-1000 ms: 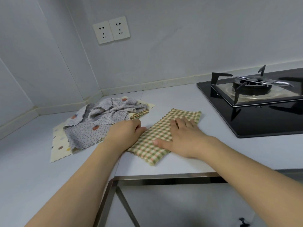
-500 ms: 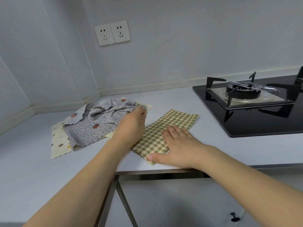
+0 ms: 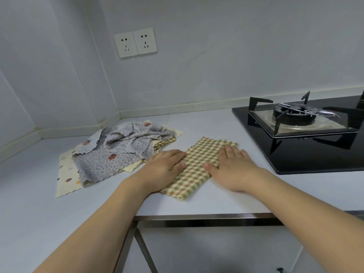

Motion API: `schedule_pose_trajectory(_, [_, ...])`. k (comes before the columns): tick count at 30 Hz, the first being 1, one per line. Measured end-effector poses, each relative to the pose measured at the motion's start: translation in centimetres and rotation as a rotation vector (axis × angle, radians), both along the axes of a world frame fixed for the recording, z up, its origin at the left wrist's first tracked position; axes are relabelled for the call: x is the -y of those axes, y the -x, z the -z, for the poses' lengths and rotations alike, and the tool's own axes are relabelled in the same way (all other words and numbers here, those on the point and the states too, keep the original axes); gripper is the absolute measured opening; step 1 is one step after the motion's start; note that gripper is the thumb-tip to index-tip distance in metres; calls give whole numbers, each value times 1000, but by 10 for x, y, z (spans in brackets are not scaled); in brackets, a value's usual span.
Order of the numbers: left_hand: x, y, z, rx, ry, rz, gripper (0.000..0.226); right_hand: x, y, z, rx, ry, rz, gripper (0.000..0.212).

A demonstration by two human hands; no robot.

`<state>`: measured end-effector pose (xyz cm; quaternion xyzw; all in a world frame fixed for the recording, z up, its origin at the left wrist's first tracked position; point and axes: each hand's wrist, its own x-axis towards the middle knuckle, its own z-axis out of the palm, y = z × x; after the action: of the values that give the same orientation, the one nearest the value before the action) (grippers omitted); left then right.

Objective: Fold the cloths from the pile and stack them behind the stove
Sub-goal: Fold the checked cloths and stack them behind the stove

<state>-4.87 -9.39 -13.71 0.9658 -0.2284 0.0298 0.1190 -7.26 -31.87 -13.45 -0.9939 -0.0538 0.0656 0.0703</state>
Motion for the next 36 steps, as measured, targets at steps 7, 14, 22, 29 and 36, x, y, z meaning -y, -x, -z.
schedule_pose_trajectory(7, [4, 3, 5, -18, 37, 103, 43, 19, -13, -5, -49, -16, -132, 97])
schedule_pose_trajectory(14, [12, 12, -1, -37, -87, 5, 50, 25, -9, 0, 136, -183, -155, 96])
schedule_pose_trajectory(22, [7, 79, -25, 127, 167, -81, 27, 26, 46, 2, 254, -302, -402, 45])
schedule_pose_trajectory(29, [7, 145, -17, 110, -162, -71, 58, 26, 74, 3, 226, -245, -392, 48])
schedule_pose_trajectory(36, [25, 158, -11, 355, -293, -11, 33, 36, 86, -9, 252, -294, -344, 53])
